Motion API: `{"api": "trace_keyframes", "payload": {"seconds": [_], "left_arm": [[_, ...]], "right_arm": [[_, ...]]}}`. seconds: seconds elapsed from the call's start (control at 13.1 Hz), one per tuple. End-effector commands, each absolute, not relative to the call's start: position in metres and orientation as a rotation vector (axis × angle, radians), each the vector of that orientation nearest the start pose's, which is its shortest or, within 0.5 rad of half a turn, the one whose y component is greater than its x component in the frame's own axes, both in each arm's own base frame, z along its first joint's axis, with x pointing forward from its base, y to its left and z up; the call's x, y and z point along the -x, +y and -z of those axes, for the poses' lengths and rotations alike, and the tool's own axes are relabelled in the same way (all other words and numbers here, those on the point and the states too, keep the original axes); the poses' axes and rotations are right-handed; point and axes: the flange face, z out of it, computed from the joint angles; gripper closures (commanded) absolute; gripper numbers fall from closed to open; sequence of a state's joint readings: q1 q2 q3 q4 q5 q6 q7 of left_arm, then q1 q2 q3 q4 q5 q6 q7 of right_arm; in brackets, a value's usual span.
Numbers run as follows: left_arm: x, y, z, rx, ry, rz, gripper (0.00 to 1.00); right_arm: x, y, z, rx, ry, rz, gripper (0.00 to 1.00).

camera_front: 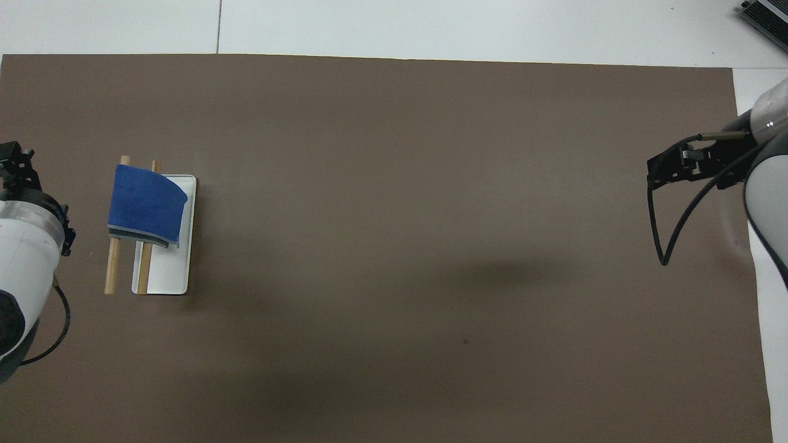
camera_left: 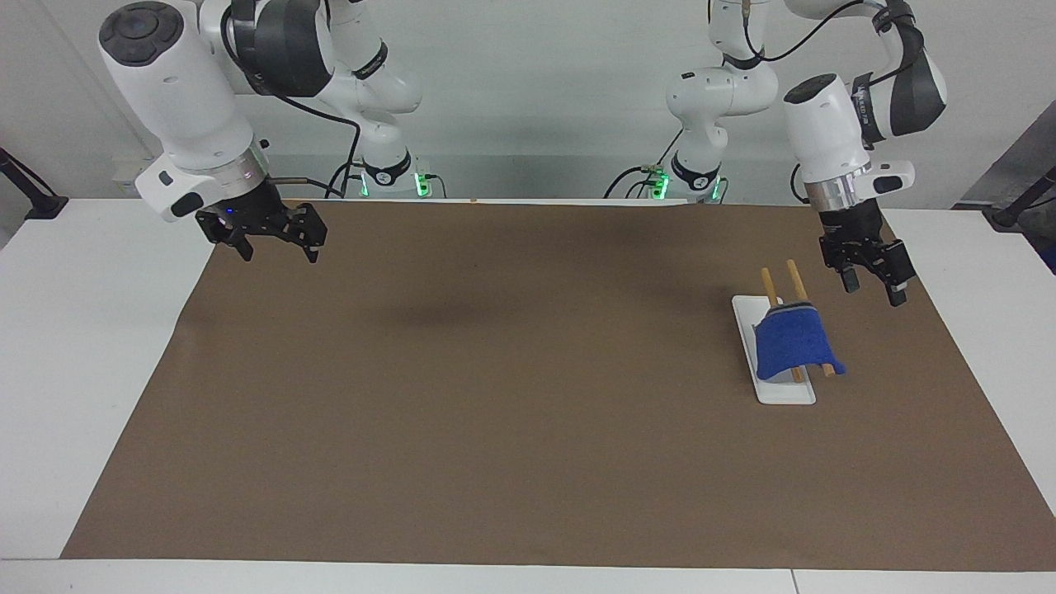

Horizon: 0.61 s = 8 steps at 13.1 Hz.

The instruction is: Right arm passes towel to left arm to hang

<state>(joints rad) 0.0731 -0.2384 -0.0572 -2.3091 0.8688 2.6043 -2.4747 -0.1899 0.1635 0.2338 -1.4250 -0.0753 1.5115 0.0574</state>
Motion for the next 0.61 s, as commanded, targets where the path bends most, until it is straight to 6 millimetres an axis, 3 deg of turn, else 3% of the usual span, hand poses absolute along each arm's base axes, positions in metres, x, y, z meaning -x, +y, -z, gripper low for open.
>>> {"api": "trace_keyframes", "payload": {"seconds": [0.0,0.23,0.53], "left_arm": [[-0.51,-0.01,-0.509,-1.588,2.189,-1.081,0.0],[-0.517,-0.032,-0.527,-1.558,2.193,-1.036,0.0],[-0.524,-0.081,-0.548,-1.564,2.225,-0.918,0.0]], "right_arm": [[-0.59,0.005,-0.597,3.165,0.046,-0.092,0.0],[-0.59,0.006,-0.597,3.165,0.044,-0.092,0.0],[-0.59,0.006,-0.597,3.165,0.046,-0.092,0.0]]}}
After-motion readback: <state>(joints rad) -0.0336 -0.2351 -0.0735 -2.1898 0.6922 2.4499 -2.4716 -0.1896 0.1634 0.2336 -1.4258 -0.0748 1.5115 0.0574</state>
